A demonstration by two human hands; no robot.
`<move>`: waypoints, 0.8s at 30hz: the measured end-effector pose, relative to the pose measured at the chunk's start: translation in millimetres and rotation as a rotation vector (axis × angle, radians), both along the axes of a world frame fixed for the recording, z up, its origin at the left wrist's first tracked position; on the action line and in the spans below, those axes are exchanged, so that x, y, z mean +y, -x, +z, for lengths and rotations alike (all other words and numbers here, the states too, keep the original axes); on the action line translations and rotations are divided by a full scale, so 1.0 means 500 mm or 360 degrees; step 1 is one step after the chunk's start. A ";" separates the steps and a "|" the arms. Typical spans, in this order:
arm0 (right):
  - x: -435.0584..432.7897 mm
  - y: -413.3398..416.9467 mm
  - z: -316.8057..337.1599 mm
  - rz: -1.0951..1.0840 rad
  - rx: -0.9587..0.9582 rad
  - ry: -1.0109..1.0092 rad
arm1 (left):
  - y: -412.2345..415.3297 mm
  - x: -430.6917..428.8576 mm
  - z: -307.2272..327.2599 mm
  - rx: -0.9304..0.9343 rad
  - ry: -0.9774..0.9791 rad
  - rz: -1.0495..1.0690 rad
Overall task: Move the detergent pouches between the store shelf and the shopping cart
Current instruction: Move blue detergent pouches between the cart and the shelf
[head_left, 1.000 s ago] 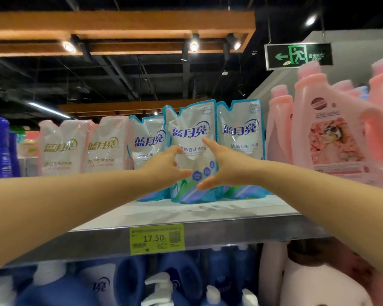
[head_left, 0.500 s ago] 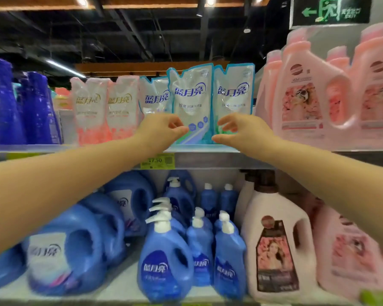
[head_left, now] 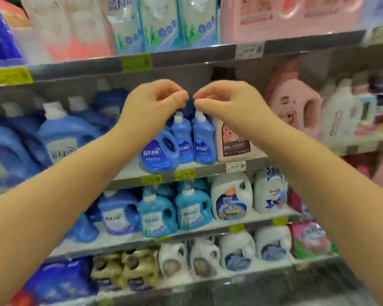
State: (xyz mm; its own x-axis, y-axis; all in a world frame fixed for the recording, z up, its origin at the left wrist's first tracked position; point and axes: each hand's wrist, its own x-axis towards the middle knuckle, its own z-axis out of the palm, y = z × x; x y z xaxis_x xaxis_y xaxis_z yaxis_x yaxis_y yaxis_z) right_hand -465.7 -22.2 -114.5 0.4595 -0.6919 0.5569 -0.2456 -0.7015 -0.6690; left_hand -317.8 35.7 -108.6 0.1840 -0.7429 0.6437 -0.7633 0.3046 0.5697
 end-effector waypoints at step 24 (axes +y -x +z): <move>0.089 1.077 -0.655 -0.1568 -0.0432 -0.1254 | 1.146 -0.177 -0.647 0.0395 -0.1303 -0.1139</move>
State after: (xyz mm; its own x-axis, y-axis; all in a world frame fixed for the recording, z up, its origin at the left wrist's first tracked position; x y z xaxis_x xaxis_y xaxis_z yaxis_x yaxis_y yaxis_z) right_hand -1003.9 22.0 -441.9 -0.4927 -0.8554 -0.1598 -0.2228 0.3015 -0.9271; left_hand -890.8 -52.7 -432.2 -0.4006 -0.9124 -0.0839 -0.3991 0.0913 0.9123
